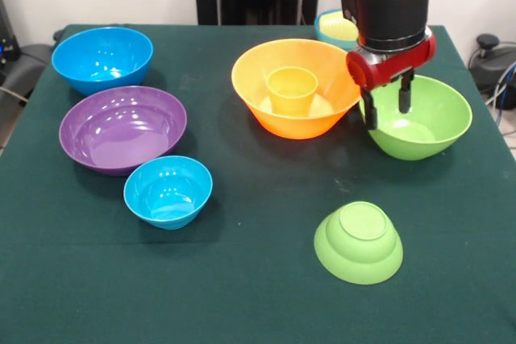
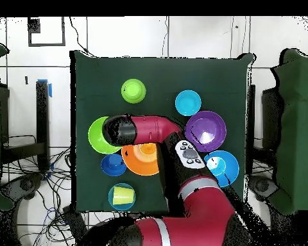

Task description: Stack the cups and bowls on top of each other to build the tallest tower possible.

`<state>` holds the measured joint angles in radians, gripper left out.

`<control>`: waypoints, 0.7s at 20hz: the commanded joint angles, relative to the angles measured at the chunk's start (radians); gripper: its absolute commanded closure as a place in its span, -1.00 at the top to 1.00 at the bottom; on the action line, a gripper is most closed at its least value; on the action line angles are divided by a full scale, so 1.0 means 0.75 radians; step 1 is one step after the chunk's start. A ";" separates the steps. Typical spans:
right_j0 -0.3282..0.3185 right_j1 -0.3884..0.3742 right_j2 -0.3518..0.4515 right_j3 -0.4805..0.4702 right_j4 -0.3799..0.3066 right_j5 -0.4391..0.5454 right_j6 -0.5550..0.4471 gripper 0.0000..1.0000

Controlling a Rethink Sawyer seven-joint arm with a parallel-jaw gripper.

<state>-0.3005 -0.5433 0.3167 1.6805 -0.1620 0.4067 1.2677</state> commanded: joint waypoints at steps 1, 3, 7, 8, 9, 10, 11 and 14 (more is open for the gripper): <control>-0.041 0.084 0.049 -0.120 -0.075 0.177 -0.040 1.00; -0.041 0.091 0.049 -0.132 -0.079 0.184 -0.044 1.00; -0.035 0.106 0.050 -0.136 -0.093 0.172 -0.044 1.00; -0.033 0.112 0.053 -0.138 -0.093 0.170 -0.042 1.00; -0.033 0.116 0.055 -0.133 -0.095 0.159 -0.040 1.00; -0.025 0.120 0.052 -0.137 -0.096 0.160 -0.036 1.00; -0.020 0.120 0.050 -0.131 -0.098 0.152 -0.030 1.00; -0.001 0.123 0.046 -0.133 -0.095 0.154 -0.015 1.00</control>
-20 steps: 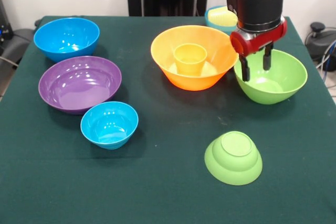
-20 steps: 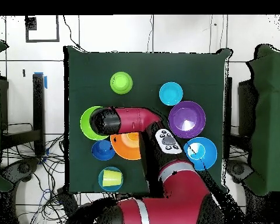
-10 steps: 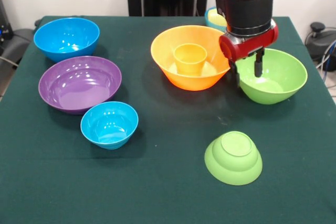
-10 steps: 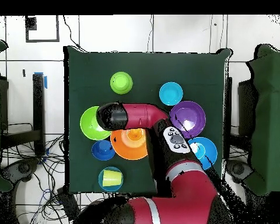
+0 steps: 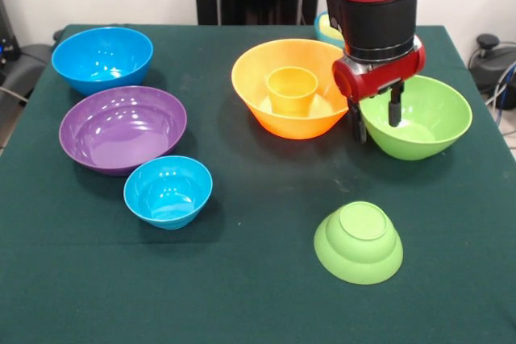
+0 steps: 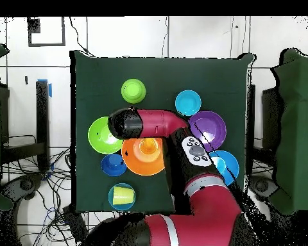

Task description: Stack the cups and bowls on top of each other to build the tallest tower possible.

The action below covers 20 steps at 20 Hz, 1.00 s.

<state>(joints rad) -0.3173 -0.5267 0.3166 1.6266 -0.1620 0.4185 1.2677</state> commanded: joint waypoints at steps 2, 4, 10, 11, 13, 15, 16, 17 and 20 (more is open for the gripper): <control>0.033 0.104 0.045 -0.062 -0.093 0.138 -0.008 1.00; 0.042 0.106 0.043 -0.062 -0.093 0.138 -0.003 1.00; 0.055 0.111 0.041 -0.065 -0.093 0.157 -0.011 1.00; 0.058 0.108 0.038 -0.060 -0.095 0.151 -0.008 1.00; 0.067 0.107 0.033 -0.063 -0.091 0.156 -0.002 1.00; 0.075 0.105 0.027 -0.060 -0.092 0.147 0.007 1.00; 0.079 0.106 0.025 -0.062 -0.093 0.141 0.009 1.00; 0.079 0.109 0.026 -0.062 -0.092 0.138 0.009 1.00; 0.078 0.115 0.026 -0.066 -0.093 0.128 0.009 1.00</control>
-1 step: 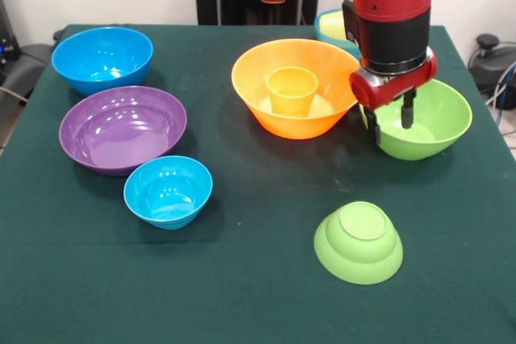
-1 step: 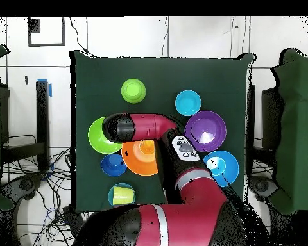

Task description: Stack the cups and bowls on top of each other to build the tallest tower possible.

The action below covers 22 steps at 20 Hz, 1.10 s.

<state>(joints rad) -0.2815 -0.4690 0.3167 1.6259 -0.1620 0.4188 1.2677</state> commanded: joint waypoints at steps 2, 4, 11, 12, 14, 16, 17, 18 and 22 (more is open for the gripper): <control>0.025 0.045 0.030 -0.068 -0.094 0.118 0.005 1.00; 0.021 0.050 0.031 -0.073 -0.097 0.111 0.001 1.00; 0.023 0.062 0.020 -0.082 -0.086 0.090 0.030 -1.00; 0.024 0.065 0.018 -0.084 -0.084 0.091 0.033 -1.00; 0.020 0.067 0.024 -0.083 -0.085 0.090 0.026 -1.00; 0.019 0.068 0.029 -0.084 -0.086 0.099 0.017 -1.00; 0.020 0.067 0.028 -0.079 -0.086 0.094 0.021 -1.00; 0.021 0.065 0.027 -0.078 -0.084 0.094 0.025 -1.00; 0.028 0.061 0.033 -0.086 -0.061 0.126 0.037 -1.00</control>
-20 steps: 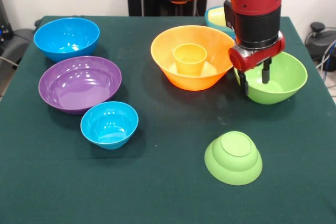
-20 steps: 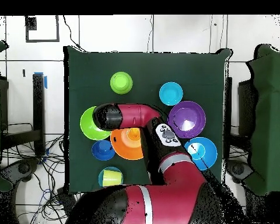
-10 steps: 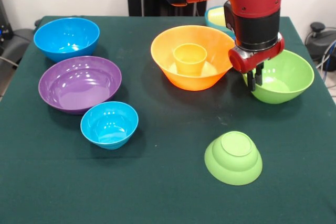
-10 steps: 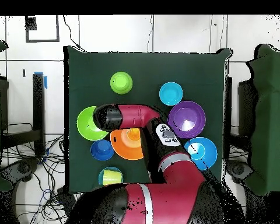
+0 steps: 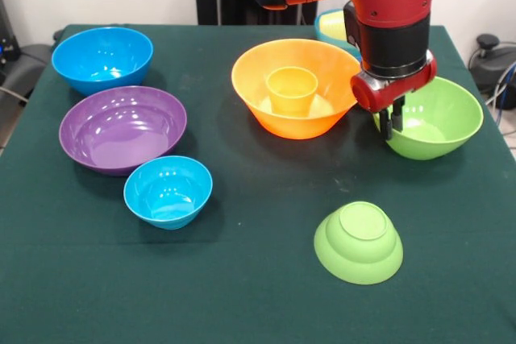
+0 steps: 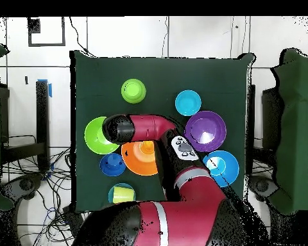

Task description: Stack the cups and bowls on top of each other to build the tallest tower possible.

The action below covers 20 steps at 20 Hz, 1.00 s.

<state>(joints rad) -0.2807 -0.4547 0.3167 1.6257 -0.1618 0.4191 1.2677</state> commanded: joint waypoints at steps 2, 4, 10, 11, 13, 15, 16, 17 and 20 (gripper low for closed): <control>0.011 0.037 0.054 -0.056 -0.027 0.139 0.061 -1.00; 0.006 0.027 0.062 -0.046 -0.010 0.160 0.068 -1.00; -0.033 0.024 0.114 0.006 0.040 0.185 0.094 -1.00; -0.032 0.022 0.114 0.008 0.042 0.194 0.098 -1.00; -0.039 0.017 0.126 0.020 0.049 0.203 0.102 -1.00; -0.054 0.021 0.148 0.028 0.064 0.227 0.097 -1.00; -0.061 0.018 0.156 0.040 0.069 0.228 0.099 -1.00; -0.067 0.020 0.162 0.044 0.075 0.235 0.100 -1.00; -0.078 0.022 0.177 0.045 0.085 0.251 0.098 -1.00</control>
<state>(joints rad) -0.3190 -0.4546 0.3638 1.6276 -0.1386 0.4982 1.2677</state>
